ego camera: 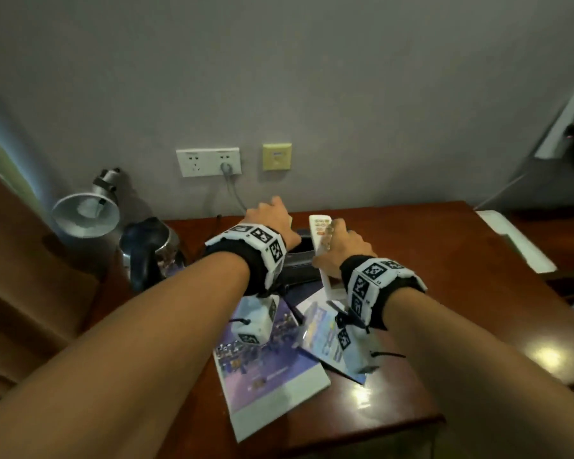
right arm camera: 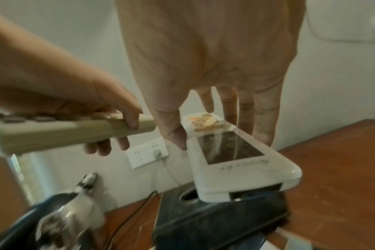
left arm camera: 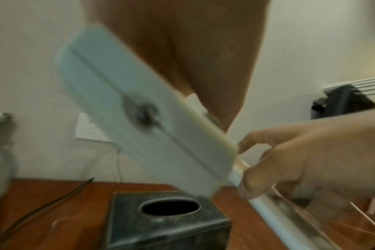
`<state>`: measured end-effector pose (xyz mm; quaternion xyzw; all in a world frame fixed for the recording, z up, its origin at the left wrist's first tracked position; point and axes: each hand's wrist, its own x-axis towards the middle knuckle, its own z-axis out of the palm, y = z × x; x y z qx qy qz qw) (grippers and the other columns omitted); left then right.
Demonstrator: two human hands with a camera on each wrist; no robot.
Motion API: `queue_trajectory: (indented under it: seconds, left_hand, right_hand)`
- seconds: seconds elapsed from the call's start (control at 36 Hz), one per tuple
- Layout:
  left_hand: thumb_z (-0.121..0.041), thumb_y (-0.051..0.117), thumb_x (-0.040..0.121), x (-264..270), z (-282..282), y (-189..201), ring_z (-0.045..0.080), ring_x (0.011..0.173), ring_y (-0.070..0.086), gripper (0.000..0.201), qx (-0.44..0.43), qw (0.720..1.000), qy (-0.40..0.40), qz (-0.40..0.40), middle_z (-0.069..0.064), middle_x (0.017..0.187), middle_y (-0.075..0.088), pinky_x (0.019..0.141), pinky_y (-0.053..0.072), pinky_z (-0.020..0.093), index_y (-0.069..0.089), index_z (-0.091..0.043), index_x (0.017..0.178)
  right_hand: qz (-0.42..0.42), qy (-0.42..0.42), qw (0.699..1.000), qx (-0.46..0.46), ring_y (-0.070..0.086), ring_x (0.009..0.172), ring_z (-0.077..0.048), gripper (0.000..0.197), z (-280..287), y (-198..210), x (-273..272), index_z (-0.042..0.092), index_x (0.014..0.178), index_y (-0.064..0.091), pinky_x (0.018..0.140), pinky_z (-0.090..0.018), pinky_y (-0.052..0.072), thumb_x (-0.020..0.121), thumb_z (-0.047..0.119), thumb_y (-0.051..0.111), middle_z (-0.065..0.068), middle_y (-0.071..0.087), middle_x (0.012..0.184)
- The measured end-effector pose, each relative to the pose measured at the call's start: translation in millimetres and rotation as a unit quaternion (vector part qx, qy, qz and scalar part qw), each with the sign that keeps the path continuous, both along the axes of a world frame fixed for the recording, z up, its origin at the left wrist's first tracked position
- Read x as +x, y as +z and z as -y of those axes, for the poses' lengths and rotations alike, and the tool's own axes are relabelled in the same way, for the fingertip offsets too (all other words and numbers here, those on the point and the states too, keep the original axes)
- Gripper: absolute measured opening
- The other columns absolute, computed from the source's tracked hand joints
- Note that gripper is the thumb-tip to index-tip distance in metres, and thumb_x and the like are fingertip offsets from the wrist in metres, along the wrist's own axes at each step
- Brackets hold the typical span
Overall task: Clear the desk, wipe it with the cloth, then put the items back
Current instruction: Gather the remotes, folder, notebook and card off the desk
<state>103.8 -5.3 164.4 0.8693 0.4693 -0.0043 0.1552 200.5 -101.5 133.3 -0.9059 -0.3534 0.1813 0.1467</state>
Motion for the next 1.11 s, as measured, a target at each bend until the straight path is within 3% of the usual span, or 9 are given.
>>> queue_trajectory:
  seconds: [0.14,0.22,0.31,0.42,0.5,0.61,0.81,0.94,1.11]
  left_hand:
    - [-0.041,0.067,0.085,77,24,24,0.04,0.117,0.049,0.065,0.016,0.998,-0.055,-0.007,0.021,0.128,0.051,0.084,0.044,0.042,0.04,-0.006,0.133]
    - [-0.045,0.066,0.085,131,48,23,0.038,0.115,0.052,0.063,0.024,0.996,-0.087,-0.016,0.021,0.128,0.052,0.081,0.044,0.04,0.046,-0.006,0.13]
    - [-0.047,0.067,0.084,189,77,12,0.04,0.122,0.045,0.069,0.01,0.995,-0.095,-0.013,0.022,0.137,0.041,0.092,0.045,0.043,0.043,-0.006,0.134]
    - [-0.043,0.068,0.084,269,115,-13,0.039,0.117,0.05,0.065,0.011,0.993,-0.114,-0.004,0.019,0.131,0.042,0.082,0.047,0.041,0.046,-0.006,0.132]
    - [-0.043,0.068,0.083,330,136,-39,0.038,0.117,0.05,0.065,0.005,0.994,-0.113,-0.002,0.018,0.129,0.042,0.083,0.047,0.041,0.046,-0.005,0.132]
    - [-0.044,0.068,0.083,398,156,-79,0.037,0.113,0.053,0.064,-0.016,0.995,-0.097,0.0,0.018,0.127,0.044,0.071,0.039,0.035,0.048,-0.005,0.13]
    - [-0.047,0.068,0.08,473,175,-145,0.032,0.109,0.055,0.066,-0.016,0.995,-0.089,-0.042,0.015,0.124,0.047,0.072,0.043,0.036,0.047,-0.01,0.13]
    - [-0.047,0.069,0.081,497,186,-183,0.033,0.109,0.055,0.066,-0.028,0.993,-0.094,-0.058,0.016,0.124,0.048,0.077,0.048,0.038,0.044,-0.013,0.132]
    - [-0.052,0.068,0.081,514,188,-211,0.032,0.106,0.057,0.068,-0.023,0.991,-0.093,-0.09,0.015,0.121,0.051,0.069,0.043,0.036,0.042,-0.013,0.131]
  right_hand:
    - [0.023,-0.057,0.998,0.012,0.055,0.109,-0.04,0.067,37,33,71,0.018,0.127,0.036,0.089,-0.046,0.048,0.075,0.034,0.074,-0.013,0.053,0.121]
    - [0.044,-0.083,0.996,0.003,0.055,0.111,-0.039,0.069,66,34,121,0.019,0.132,0.034,0.089,-0.045,0.048,0.076,0.035,0.073,-0.013,0.052,0.123]
    - [0.056,-0.108,0.993,-0.011,0.054,0.112,-0.038,0.065,94,26,175,0.02,0.13,0.035,0.089,-0.045,0.046,0.078,0.035,0.07,-0.012,0.052,0.125]
    - [0.059,-0.116,0.991,-0.043,0.053,0.113,-0.038,0.055,127,4,253,0.017,0.127,0.036,0.086,-0.044,0.043,0.082,0.031,0.064,-0.014,0.052,0.124]
    - [0.06,-0.117,0.989,-0.063,0.053,0.113,-0.038,0.055,145,-17,311,0.017,0.127,0.036,0.085,-0.042,0.042,0.082,0.031,0.064,-0.013,0.051,0.124]
    - [0.064,-0.103,0.99,-0.079,0.054,0.112,-0.036,0.059,162,-55,377,0.018,0.128,0.036,0.085,-0.043,0.044,0.08,0.033,0.067,-0.011,0.052,0.124]
    - [0.057,-0.076,0.99,-0.106,0.054,0.115,-0.035,0.064,176,-125,452,0.02,0.13,0.035,0.088,-0.043,0.044,0.08,0.038,0.069,-0.01,0.051,0.126]
    - [0.069,-0.049,0.988,-0.126,0.051,0.117,-0.034,0.077,180,-159,475,0.02,0.138,0.029,0.086,-0.043,0.044,0.077,0.039,0.074,-0.011,0.048,0.129]
    - [0.024,-0.062,0.99,-0.124,0.052,0.117,-0.035,0.077,187,-184,492,0.021,0.136,0.029,0.088,-0.044,0.044,0.076,0.038,0.075,-0.012,0.049,0.129]
